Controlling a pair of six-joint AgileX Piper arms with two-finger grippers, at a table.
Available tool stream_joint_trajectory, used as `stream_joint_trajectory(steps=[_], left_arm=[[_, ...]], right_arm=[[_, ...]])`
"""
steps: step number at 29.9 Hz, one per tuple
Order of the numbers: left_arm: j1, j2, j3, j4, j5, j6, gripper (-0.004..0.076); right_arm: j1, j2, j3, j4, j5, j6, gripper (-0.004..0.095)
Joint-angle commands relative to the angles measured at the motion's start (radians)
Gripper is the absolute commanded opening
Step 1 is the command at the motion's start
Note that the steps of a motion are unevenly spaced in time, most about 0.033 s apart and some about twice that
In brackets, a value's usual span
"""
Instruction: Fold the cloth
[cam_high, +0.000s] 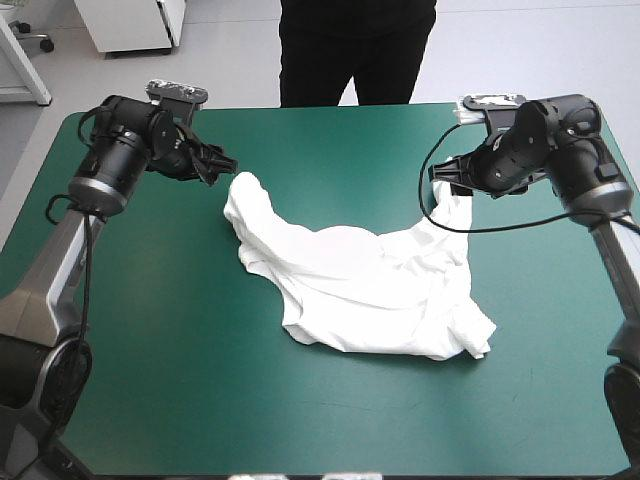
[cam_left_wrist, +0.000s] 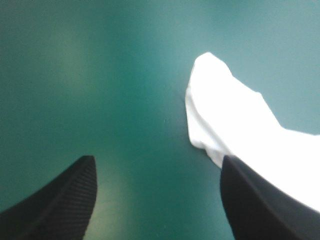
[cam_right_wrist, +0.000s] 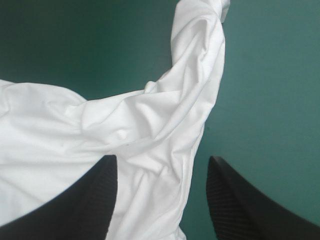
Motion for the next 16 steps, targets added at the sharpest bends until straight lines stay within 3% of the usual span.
stream_joint_trajectory(steps=[1,11,16], left_arm=[[-0.001,-0.081,-0.007,0.004,0.017,0.001,0.0445],[0.072,0.022,-0.006,-0.183,0.062,0.065,0.044],[0.076,0.101,-0.006,-0.247,0.032,0.11,0.044]], right_arm=[[-0.003,-0.135,-0.018,0.008,0.014,-0.015,0.0508],[-0.003,-0.23,-0.018,-0.017,0.014,-0.015,0.0462],[-0.003,-0.227,-0.014,-0.017,0.014,-0.015,0.0445]])
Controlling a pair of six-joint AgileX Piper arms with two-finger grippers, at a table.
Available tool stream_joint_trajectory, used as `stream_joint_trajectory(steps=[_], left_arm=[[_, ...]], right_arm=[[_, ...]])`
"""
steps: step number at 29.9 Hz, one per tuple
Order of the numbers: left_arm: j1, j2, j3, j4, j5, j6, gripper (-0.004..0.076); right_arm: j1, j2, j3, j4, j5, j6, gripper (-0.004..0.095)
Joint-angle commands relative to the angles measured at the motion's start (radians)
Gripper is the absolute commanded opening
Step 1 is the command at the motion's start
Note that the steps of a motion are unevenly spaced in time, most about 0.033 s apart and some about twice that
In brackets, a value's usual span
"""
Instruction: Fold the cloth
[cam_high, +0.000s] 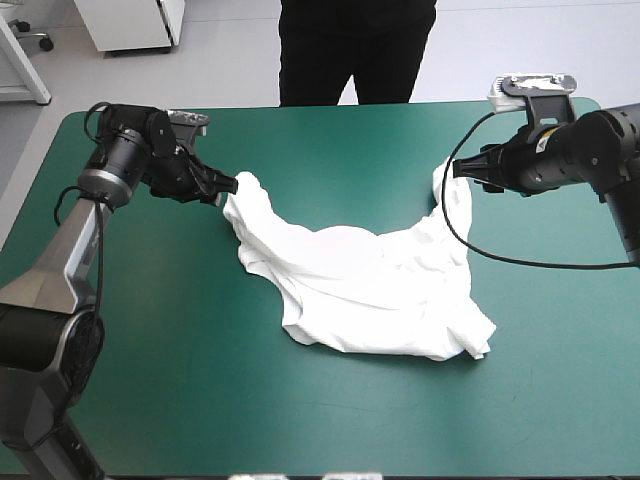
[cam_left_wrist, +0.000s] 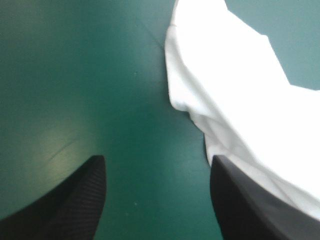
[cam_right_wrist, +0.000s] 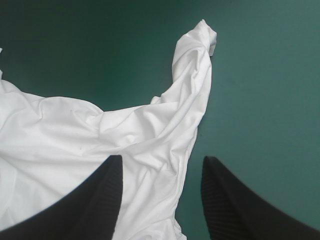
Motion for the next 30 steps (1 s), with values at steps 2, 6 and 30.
stream_joint_trajectory(steps=[2,6,30], left_arm=[[0.001,0.012,-0.024,-0.092,-0.072,0.044,0.044],[0.001,0.068,-0.024,-0.087,-0.104,0.046,0.044],[-0.065,0.247,-0.026,-0.073,-0.266,0.12,-0.0009]], right_arm=[[-0.003,-0.027,-0.017,-0.007,-0.001,-0.009,0.0443],[-0.003,-0.025,-0.017,-0.007,-0.001,-0.009,0.0443],[0.002,-0.029,0.022,0.019,-0.001,-0.029,0.0447]])
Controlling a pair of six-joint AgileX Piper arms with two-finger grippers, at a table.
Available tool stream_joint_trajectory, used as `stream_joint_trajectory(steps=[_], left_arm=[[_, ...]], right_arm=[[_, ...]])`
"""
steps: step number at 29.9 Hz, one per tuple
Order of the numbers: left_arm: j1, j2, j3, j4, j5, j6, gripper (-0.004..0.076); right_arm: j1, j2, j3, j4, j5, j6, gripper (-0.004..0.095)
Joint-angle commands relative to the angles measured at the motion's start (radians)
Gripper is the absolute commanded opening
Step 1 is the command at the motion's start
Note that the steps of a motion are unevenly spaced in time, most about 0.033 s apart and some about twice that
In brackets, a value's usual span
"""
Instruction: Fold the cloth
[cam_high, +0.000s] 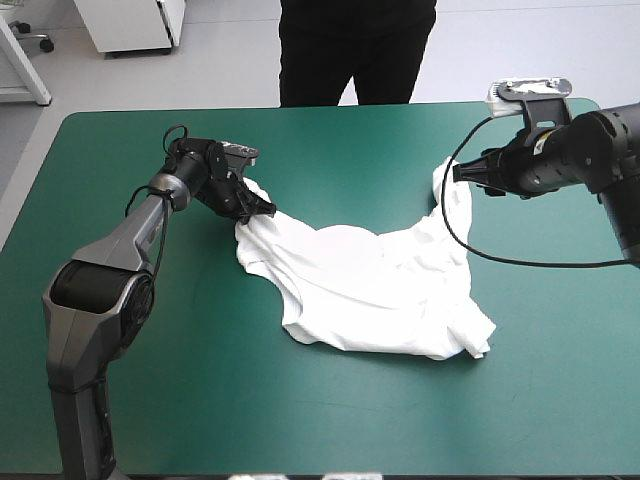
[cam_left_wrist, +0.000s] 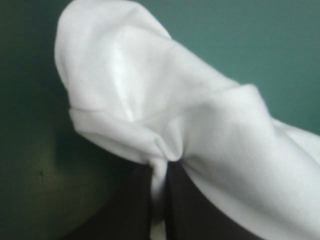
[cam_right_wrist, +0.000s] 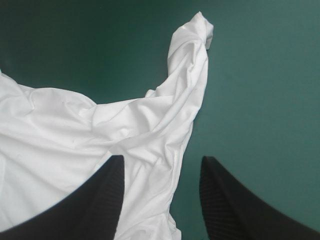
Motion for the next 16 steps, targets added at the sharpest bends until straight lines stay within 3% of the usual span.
stream_joint_trajectory(steps=[1,9,14,16], left_arm=[[-0.012,-0.04,-0.018,-0.013,-0.036,0.004,-0.0009],[-0.012,-0.04,-0.018,-0.008,-0.003,0.004,-0.0009],[-0.012,-0.04,-0.018,-0.019,0.001,0.004,-0.0009],[-0.012,-0.04,-0.018,-0.019,0.003,0.004,-0.0009]], right_arm=[[0.006,-0.045,0.017,0.035,0.001,-0.008,0.0447],[0.13,-0.18,0.29,0.018,-0.001,0.064,0.0454],[0.171,-0.202,0.432,-0.043,-0.001,0.086,0.0607],[0.171,-0.202,0.48,-0.043,-0.001,0.12,0.0626]])
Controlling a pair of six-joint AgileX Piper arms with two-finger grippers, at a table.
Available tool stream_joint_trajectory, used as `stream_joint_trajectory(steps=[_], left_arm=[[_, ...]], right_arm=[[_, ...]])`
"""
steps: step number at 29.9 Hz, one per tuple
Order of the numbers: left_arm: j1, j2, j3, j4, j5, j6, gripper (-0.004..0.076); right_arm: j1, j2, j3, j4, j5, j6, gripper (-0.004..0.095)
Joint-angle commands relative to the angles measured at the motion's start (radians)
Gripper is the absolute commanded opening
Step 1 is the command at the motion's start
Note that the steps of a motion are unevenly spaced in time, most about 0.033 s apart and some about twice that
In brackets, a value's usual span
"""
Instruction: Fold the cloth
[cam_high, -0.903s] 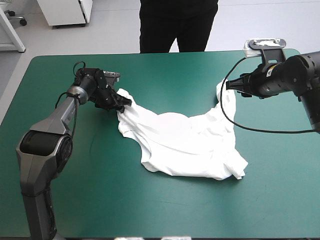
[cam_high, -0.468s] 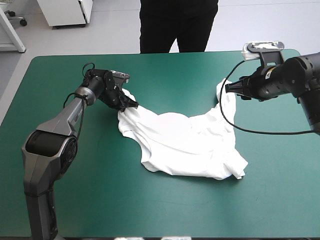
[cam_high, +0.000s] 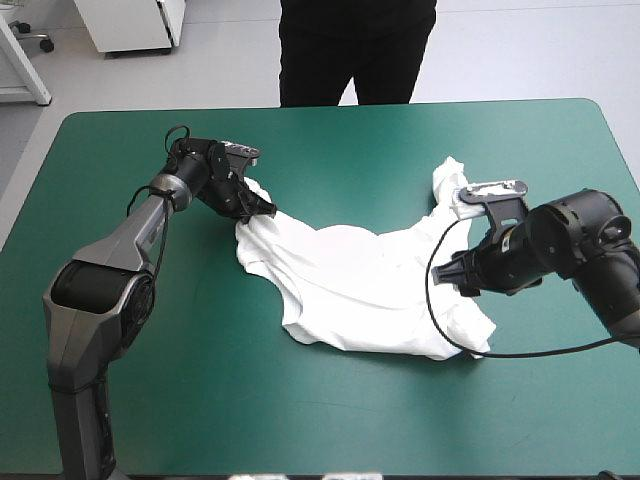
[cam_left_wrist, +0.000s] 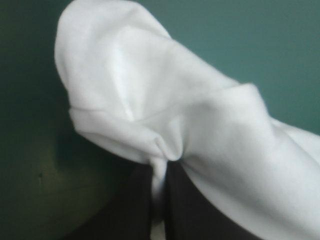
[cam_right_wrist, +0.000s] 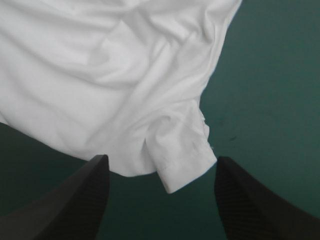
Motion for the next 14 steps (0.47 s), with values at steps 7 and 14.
stream_joint_trajectory(steps=[7,14], left_arm=[[-0.009,-0.04,-0.018,-0.023,-0.002,-0.001,-0.0009],[-0.009,-0.04,-0.018,-0.025,-0.005,-0.001,-0.0009]], right_arm=[[0.002,-0.029,0.195,-0.049,-0.022,0.084,0.0625],[0.002,-0.025,0.37,-0.019,-0.208,0.1,0.0617]])
